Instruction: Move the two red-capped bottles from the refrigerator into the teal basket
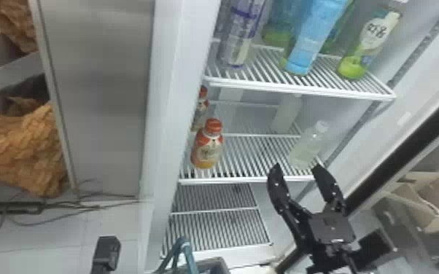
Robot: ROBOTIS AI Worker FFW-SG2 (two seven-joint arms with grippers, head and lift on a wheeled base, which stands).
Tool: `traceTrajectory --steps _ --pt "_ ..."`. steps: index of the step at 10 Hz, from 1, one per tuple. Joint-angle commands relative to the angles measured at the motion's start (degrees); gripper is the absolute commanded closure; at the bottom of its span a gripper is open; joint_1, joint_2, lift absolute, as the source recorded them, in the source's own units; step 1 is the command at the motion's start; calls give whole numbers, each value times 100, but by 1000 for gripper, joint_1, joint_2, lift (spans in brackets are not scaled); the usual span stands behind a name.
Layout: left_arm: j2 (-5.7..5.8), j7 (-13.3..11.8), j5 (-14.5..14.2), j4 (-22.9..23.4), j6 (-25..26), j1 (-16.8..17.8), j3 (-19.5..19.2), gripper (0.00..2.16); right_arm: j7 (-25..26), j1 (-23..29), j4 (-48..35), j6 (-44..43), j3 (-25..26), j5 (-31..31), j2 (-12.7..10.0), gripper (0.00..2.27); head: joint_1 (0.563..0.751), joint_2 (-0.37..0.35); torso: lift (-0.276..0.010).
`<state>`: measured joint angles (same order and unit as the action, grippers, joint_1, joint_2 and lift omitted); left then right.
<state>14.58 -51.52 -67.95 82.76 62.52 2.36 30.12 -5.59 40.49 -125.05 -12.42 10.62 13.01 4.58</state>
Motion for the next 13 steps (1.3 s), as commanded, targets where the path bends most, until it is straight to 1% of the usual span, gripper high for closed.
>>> traceTrajectory --steps 1,3,10,11,13 --pt "10 28 -163 0 -121 4 107 1082 6 -28 95 -38 0 35 -1 228 695 -350 -228" --pt "1 45 -221 0 -149 4 130 1082 6 -28 137 -122 0 58 -1 228 695 -350 -228" --pt "1 81 -175 0 -163 32 153 1082 6 -84 193 -164 0 138 8 233 695 -350 -228" --pt "1 107 -141 0 -149 32 153 1082 -3 -98 207 -150 0 138 8 234 695 -350 -228" --pt "10 133 -163 0 -79 46 176 1082 -3 -126 221 -164 0 138 17 234 695 -350 -228"
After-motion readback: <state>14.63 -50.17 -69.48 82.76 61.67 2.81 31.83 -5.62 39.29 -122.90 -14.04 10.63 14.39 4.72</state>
